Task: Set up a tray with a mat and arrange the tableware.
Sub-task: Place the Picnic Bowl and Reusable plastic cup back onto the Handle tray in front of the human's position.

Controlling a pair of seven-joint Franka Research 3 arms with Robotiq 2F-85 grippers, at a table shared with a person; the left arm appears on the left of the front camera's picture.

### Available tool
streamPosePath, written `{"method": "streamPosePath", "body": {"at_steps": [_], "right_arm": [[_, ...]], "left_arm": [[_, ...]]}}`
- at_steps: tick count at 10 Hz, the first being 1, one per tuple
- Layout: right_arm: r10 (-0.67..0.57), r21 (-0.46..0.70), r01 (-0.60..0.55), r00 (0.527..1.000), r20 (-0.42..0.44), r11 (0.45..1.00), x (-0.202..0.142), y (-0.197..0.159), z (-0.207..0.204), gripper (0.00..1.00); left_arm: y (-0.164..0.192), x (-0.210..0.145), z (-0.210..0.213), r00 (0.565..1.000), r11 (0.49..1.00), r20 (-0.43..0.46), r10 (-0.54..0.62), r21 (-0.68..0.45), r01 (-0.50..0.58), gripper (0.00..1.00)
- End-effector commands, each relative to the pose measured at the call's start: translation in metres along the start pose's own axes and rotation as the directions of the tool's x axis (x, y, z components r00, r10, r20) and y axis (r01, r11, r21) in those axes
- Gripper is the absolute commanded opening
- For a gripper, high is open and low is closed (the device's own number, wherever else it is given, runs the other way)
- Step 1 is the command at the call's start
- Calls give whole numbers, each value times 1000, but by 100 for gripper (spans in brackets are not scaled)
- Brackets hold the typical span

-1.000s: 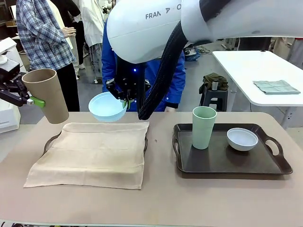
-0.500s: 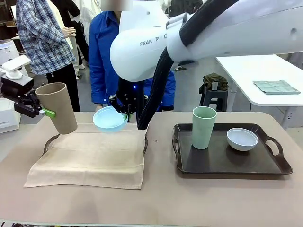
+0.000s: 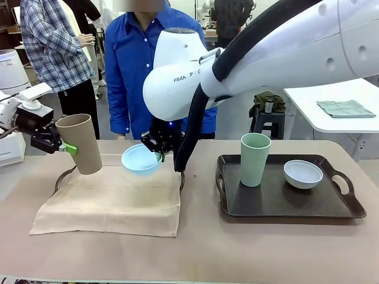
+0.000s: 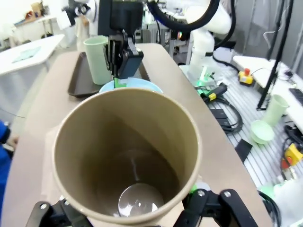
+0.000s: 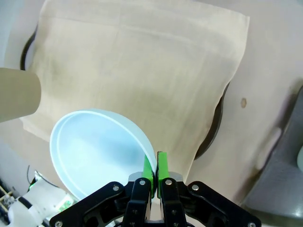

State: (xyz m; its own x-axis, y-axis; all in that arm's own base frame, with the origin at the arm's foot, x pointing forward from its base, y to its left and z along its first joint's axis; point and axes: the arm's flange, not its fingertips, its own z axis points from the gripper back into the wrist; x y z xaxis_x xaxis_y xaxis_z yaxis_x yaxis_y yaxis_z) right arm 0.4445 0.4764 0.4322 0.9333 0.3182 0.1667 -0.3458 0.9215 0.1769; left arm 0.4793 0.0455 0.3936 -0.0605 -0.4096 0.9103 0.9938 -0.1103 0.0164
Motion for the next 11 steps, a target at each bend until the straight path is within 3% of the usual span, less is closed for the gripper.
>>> {"method": "streamPosePath", "body": {"at_steps": [1, 6, 8, 9, 11], "right_arm": [[25, -16, -25, 999, 24, 1000, 10, -2, -16, 4], [22, -17, -22, 1000, 1, 1000, 22, -13, -49, 4], [33, 6, -33, 999, 25, 999, 25, -16, -53, 4], [4, -18, -4, 1000, -19, 1000, 20, -16, -50, 4], [4, -18, -4, 1000, -19, 1000, 20, -16, -50, 4]], "left_arm": [[12, -6, -7, 998, 998, -6, -56, -1, 56, 88], [25, -37, -28, 984, 983, -25, -177, -46, 175, 88], [30, -43, -32, 984, 985, -43, -175, -13, 174, 88], [27, -27, -28, 993, 994, -22, -114, -2, 114, 88], [26, -44, -31, 989, 989, -32, -146, -36, 144, 88]]}}
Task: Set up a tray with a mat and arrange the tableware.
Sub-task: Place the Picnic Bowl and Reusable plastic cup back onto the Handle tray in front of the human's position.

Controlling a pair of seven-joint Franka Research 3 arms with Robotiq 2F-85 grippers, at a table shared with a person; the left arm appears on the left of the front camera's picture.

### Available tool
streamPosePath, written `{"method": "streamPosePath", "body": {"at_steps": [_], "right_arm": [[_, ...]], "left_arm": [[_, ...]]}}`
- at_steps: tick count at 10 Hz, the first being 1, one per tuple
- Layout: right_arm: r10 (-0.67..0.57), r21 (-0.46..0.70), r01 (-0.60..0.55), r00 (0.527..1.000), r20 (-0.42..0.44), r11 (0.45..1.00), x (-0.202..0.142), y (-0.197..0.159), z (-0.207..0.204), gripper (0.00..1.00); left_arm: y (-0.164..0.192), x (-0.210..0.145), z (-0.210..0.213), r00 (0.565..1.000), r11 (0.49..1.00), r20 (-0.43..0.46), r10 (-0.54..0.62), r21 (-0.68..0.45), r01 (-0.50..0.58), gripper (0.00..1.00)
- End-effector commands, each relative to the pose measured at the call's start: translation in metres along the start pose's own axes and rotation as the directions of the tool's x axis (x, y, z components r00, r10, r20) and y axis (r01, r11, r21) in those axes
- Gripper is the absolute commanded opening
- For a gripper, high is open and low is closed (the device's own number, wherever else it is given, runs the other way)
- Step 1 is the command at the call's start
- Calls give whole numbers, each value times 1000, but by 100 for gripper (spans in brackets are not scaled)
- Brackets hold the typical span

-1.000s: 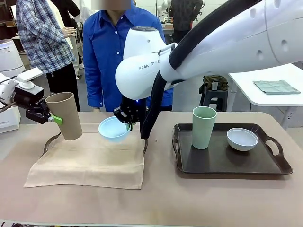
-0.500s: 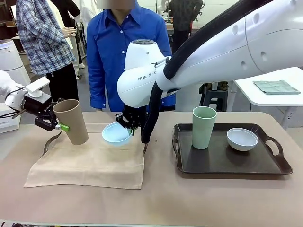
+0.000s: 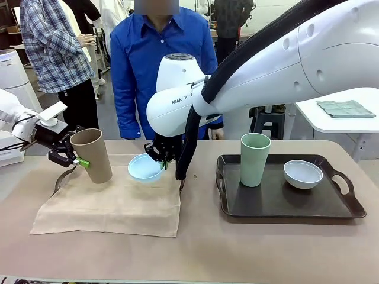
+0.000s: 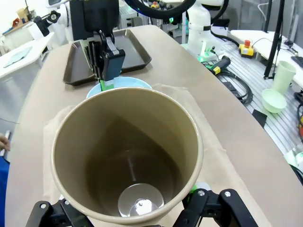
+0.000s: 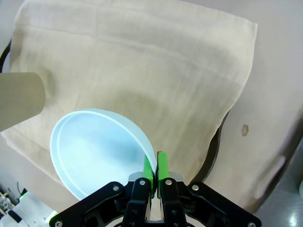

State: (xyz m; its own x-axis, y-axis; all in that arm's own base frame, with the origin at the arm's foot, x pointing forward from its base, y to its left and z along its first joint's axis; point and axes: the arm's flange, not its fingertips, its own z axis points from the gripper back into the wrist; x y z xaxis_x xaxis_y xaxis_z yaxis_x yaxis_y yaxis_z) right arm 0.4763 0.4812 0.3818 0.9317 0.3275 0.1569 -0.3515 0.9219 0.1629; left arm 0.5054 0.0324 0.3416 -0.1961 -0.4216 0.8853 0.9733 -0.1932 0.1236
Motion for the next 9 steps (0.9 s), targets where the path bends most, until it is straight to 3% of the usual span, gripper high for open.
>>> {"method": "streamPosePath", "body": {"at_steps": [1, 3, 9], "right_arm": [[-1, 1, 1, 1000, 1, 1000, 0, -1, 0, 4], [5, 23, -5, 1000, 1, 1000, 4, -13, -12, 4], [38, 42, -36, 998, -50, 998, 9, -11, -48, 4]], "left_arm": [[0, 1, 1, 1000, 1000, 0, -2, 2, 2, 88], [7, -4, 2, 999, 999, 18, -50, -10, 51, 88], [16, -21, -14, 1000, 999, -14, -8, -32, 8, 88]]}}
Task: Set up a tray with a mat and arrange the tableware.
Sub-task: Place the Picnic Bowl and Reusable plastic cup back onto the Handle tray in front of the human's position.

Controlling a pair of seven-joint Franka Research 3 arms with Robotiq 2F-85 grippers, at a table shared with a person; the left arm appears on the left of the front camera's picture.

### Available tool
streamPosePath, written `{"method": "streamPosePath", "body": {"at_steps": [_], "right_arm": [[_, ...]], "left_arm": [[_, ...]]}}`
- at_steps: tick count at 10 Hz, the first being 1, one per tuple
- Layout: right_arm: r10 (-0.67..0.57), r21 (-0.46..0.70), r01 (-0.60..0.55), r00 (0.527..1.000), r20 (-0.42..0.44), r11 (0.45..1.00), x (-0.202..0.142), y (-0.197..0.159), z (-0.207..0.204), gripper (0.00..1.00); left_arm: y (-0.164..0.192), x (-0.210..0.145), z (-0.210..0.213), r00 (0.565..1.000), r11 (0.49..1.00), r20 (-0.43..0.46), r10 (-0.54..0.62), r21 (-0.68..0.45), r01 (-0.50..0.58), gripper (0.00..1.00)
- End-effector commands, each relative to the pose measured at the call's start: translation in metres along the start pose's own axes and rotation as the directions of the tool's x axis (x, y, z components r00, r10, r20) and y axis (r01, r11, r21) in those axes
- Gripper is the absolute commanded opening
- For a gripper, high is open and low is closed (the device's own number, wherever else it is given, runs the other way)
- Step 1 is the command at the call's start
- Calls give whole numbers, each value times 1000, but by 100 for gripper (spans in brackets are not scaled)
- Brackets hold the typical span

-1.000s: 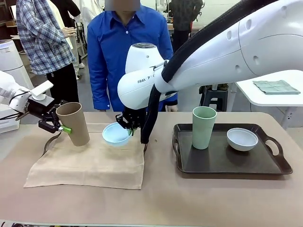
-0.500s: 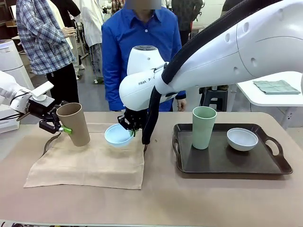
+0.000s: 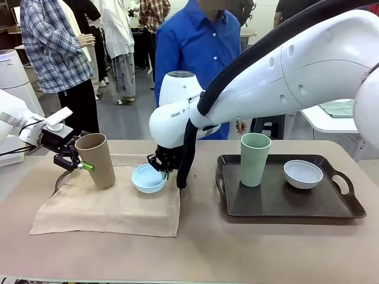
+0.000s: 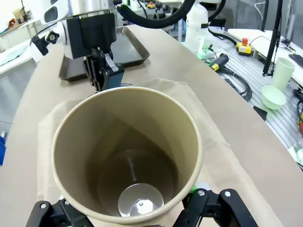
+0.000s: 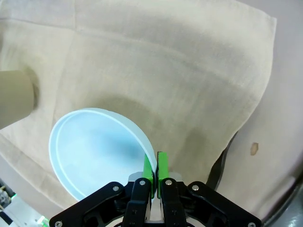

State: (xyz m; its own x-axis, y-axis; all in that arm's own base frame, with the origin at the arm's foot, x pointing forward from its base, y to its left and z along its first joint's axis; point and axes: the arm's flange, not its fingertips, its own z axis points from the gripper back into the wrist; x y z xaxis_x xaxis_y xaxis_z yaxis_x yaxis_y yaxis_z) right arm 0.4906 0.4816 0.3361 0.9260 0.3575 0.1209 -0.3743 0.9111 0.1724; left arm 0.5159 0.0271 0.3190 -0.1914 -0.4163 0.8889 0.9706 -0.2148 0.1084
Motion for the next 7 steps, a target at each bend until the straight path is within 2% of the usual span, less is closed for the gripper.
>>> {"method": "streamPosePath", "body": {"at_steps": [1, 2, 3, 4, 5, 7], "right_arm": [[17, 26, -17, 1000, -10, 1000, 3, -1, -4, 4], [24, 33, -23, 1000, -10, 999, 2, -1, -5, 21], [31, 37, -31, 999, -7, 999, 2, 0, -5, 64], [26, 22, -26, 1000, -6, 999, 1, 0, -1, 81], [8, 4, -8, 1000, -10, 1000, 0, 0, 4, 84], [-9, -53, 10, 1000, 9, 999, -7, 2, 23, 84]], "left_arm": [[11, -4, -2, 1000, 1000, -29, -5, -8, 5, 88], [12, -7, -3, 999, 1000, -39, 8, -8, -9, 100], [13, -8, -4, 999, 1000, -46, 15, -10, -15, 100], [14, -8, -4, 999, 1000, -49, 21, -10, -21, 100], [14, -7, -3, 998, 999, -54, 33, -6, -33, 100], [17, -12, 0, 994, 997, -69, 83, 11, -83, 100]]}}
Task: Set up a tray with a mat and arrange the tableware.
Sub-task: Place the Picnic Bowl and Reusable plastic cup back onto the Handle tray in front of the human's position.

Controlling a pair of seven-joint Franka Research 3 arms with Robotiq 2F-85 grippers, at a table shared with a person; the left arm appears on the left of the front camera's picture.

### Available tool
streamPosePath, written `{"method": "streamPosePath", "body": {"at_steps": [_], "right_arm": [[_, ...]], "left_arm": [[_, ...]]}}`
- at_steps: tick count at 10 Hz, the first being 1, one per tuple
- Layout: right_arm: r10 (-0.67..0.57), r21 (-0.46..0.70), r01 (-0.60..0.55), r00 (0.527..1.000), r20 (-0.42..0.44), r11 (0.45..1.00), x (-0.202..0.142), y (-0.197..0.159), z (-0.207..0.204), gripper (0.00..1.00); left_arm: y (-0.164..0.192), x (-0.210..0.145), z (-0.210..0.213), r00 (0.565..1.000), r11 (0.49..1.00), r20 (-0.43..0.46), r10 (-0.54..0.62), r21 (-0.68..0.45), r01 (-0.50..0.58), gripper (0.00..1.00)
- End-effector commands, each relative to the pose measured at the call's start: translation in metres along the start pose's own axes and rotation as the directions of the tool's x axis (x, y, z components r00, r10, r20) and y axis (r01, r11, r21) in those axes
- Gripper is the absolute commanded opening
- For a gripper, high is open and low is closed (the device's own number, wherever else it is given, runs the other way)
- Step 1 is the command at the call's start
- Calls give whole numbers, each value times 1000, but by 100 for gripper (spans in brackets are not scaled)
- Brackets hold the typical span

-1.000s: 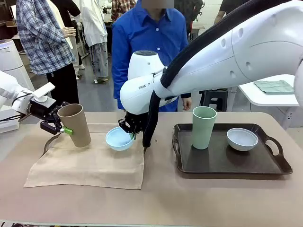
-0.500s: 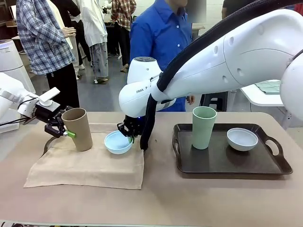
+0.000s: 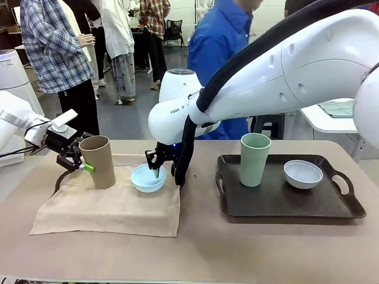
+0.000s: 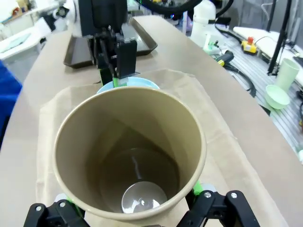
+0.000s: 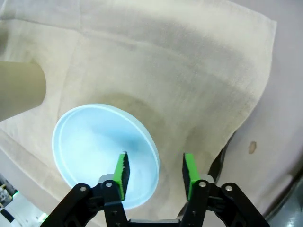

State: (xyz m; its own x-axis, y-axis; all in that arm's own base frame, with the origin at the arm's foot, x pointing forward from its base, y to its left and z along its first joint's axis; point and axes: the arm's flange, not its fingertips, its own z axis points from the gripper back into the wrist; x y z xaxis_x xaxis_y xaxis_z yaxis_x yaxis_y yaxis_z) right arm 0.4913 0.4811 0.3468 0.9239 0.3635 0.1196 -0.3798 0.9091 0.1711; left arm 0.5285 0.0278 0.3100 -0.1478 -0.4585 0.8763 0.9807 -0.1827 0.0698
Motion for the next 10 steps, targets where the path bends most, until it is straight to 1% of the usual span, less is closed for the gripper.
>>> {"method": "streamPosePath", "body": {"at_steps": [1, 4, 5, 6, 7, 8, 10], "right_arm": [[-15, -63, 17, 1000, 26, 998, -14, 3, 23, 84], [2, -43, 2, 996, 86, 999, -29, 6, 55, 84], [9, -42, -5, 995, 99, 999, -34, 7, 62, 84], [11, -44, -6, 994, 111, 999, -40, 8, 69, 84], [9, -51, -3, 993, 115, 999, -47, 8, 76, 84], [-6, -76, 14, 994, 113, 997, -54, 3, 83, 84], [-48, -114, 57, 995, 87, 992, -66, -5, 95, 84]], "left_arm": [[7, -6, 4, 997, 999, -48, 54, -3, -54, 100], [9, -20, 6, 985, 991, -118, 125, -36, -130, 100], [7, -22, 8, 978, 988, -150, 143, -35, -150, 100], [3, -22, 14, 964, 983, -201, 174, -29, -183, 100], [-3, -18, 22, 940, 977, -275, 202, -9, -212, 100], [-11, -7, 30, 902, 973, -369, 226, 33, -230, 100], [-32, 31, 43, 839, 958, -462, 286, 105, -268, 100]]}}
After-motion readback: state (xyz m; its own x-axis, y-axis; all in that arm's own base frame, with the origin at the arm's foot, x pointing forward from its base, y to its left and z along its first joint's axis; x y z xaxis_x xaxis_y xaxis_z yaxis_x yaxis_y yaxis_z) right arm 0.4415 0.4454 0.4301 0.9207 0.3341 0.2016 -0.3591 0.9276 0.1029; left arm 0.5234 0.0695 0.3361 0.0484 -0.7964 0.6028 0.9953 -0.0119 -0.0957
